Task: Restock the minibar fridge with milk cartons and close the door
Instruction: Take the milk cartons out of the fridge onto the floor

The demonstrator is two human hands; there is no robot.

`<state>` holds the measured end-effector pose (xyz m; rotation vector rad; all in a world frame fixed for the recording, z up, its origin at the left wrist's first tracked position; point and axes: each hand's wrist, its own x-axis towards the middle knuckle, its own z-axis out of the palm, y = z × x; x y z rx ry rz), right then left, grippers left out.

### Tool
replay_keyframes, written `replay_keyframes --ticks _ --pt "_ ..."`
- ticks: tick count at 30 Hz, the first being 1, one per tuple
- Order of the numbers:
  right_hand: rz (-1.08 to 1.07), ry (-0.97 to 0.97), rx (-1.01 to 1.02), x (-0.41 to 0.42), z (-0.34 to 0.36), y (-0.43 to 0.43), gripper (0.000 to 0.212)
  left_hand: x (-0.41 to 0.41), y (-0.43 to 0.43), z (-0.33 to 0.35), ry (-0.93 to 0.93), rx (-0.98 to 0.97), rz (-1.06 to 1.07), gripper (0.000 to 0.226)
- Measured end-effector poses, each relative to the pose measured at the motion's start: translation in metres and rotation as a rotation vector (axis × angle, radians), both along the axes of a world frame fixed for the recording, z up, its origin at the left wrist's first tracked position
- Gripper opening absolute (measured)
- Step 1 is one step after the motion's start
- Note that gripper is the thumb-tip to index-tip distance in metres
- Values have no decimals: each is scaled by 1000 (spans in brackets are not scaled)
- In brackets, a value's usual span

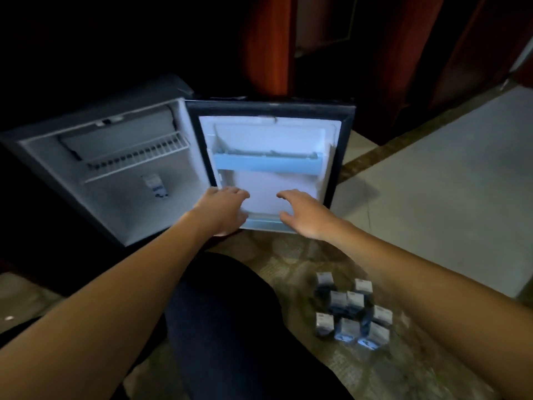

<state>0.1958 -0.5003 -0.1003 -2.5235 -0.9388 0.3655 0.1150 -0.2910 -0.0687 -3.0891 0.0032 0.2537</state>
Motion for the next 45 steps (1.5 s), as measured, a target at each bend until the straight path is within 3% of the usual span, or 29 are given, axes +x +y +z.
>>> replay_keyframes --ticks 17,27,35,45 --pt "336 -147 -56 10 -4 224 56 -59 185 -22 -1 -96 385 58" --pt "413 -116 -134 49 -65 319 55 -35 267 -88 -21 -178 468 57" --pt "419 -63 -11 73 -120 408 58 5 317 -154 -36 -130 502 60" --pt "494 -269 -127 104 -184 484 94 7 327 -217 -95 -215 597 55"
